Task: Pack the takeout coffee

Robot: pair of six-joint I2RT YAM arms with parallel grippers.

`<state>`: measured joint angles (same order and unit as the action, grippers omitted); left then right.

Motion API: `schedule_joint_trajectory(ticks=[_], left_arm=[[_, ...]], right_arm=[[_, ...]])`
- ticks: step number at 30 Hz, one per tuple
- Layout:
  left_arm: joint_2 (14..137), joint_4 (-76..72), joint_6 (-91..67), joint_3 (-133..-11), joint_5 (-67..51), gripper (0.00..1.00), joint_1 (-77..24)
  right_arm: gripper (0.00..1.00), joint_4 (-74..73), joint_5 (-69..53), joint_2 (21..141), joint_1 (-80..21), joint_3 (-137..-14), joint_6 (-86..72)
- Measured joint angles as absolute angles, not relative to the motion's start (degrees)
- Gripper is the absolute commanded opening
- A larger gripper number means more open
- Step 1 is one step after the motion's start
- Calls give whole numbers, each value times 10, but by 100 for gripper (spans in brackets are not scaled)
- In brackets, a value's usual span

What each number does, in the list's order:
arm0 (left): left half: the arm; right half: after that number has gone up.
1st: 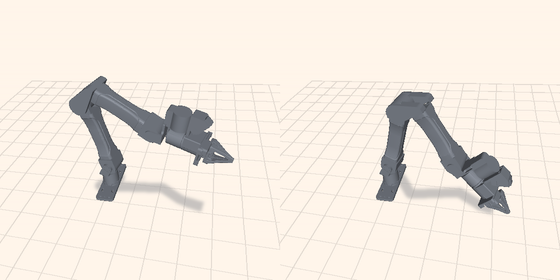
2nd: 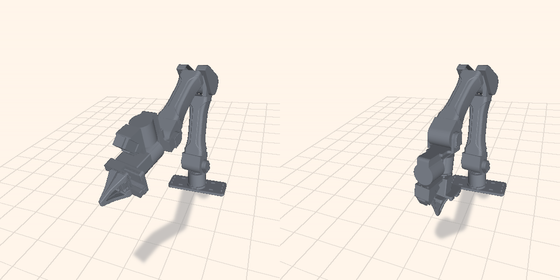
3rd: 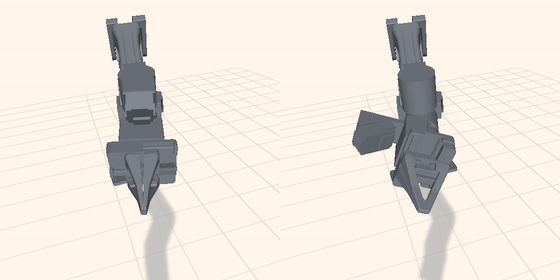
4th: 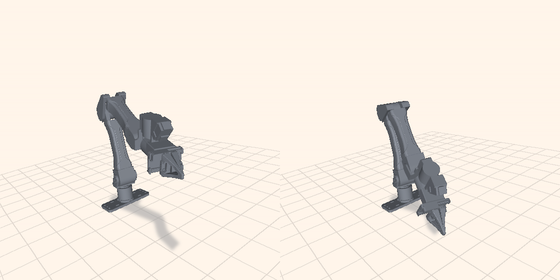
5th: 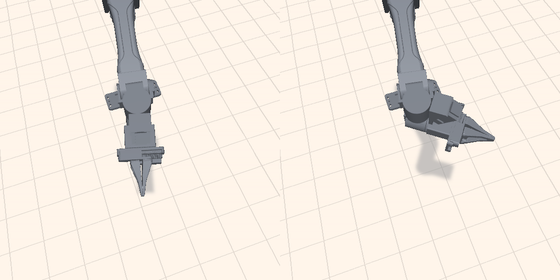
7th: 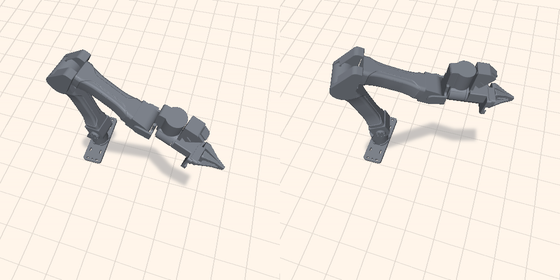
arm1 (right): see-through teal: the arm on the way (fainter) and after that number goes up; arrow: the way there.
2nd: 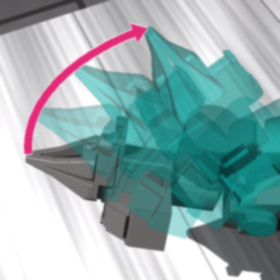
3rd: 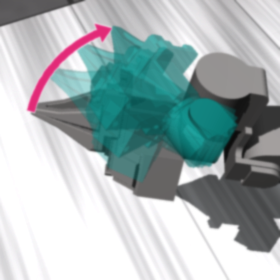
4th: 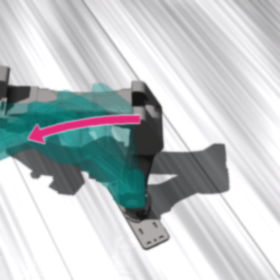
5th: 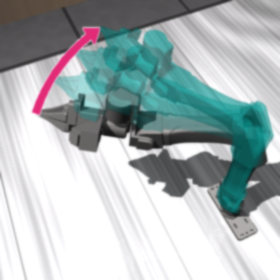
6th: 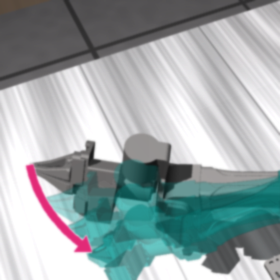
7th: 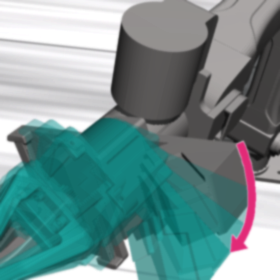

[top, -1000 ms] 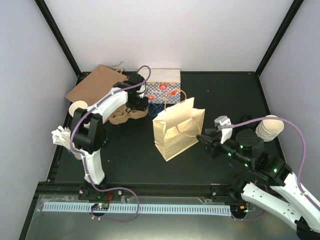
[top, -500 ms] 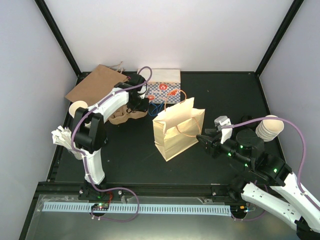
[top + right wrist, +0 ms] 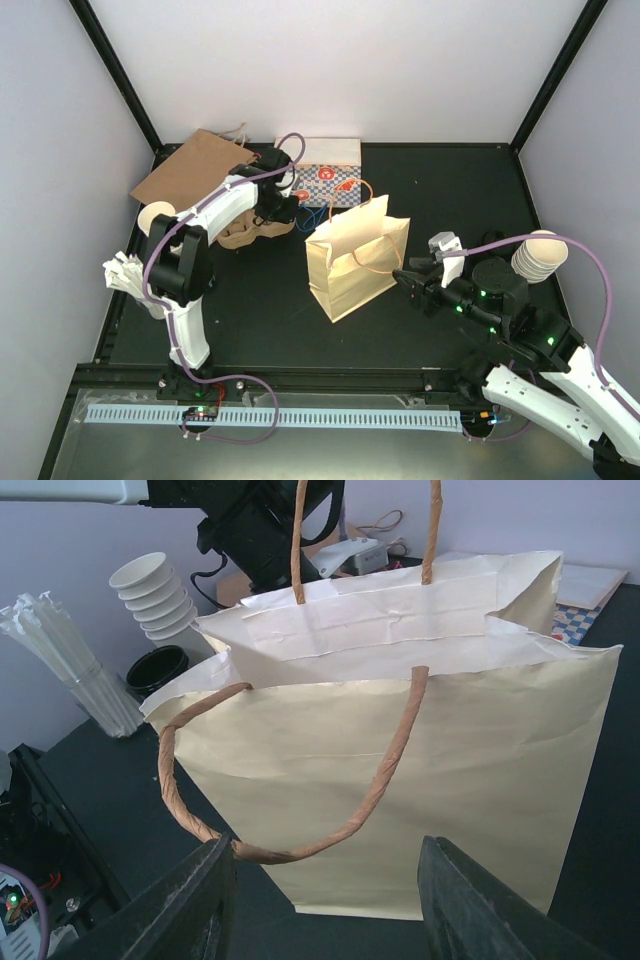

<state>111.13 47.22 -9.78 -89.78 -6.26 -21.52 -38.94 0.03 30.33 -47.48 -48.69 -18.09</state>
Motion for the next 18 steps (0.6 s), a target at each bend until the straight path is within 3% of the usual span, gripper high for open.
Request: schedule_joint_trajectory(ticks=[6, 18], left_arm=[[1112, 473, -95, -900, -60, 2, -216], [1111, 475, -95, -907, -51, 2, -216]], right_arm=[[52, -389, 0, 303, -475, -487, -181], [52, -389, 0, 303, -475, -487, -181]])
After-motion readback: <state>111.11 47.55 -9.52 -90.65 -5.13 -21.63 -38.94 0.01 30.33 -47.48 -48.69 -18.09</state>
